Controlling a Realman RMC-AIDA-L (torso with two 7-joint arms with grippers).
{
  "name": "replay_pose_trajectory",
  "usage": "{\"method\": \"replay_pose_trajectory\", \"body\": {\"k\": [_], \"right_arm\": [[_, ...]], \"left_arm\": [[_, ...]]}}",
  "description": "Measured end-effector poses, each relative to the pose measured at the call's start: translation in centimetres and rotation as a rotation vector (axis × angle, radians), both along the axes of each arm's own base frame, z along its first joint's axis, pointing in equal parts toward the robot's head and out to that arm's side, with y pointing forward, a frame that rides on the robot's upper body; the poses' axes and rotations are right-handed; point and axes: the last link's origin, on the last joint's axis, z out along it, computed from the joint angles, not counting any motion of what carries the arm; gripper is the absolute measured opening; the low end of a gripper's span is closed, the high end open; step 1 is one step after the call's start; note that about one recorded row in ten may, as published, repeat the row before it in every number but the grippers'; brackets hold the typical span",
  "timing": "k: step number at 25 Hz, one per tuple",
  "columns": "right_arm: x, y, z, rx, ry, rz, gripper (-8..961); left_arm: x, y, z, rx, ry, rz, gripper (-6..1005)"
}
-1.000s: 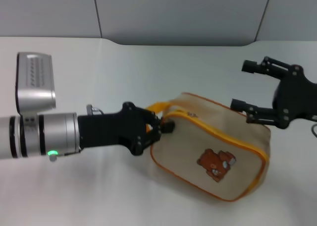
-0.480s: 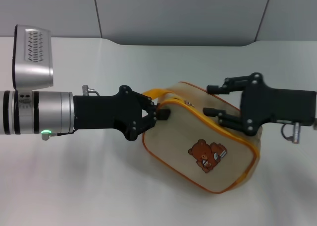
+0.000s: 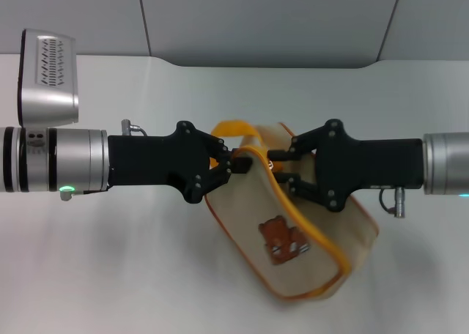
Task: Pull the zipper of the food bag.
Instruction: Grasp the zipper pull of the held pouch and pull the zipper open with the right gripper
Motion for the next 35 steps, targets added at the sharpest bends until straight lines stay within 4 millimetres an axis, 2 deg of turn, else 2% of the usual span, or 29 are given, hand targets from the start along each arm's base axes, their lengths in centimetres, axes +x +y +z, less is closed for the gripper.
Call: {"method": "replay_pose_trajectory", "body": {"k": [5,23,26,29,35], "right_arm": [[-0.6,-0.2,-0.4,-0.017,0.002,0.025,234],[-0.3,-0.5,-1.0,-0.038,-0.001,0.011,82],[0.5,-1.7,-0.9,-0.091,-0.024,0.032,80],[2.3,-4.1,-0.1,-0.185,-0.079,0.037,78],[3.3,-5.4,0.7,-0.230,-0.091,0.006,30]], "left_arm": [[0.1,0.2,0.1,0.004,0.002,0.002,56],[-0.6,0.0,0.8,0.029,-0.034,0.042,56],[-0.9,0.2,1.1,0.049,-0.044,0.063,56],[-1.4,0.5,1.7,0.075,-0.049,0.085,57],[-1.9,0.7,2.1,0.101,-0.054,0.110,57]]}}
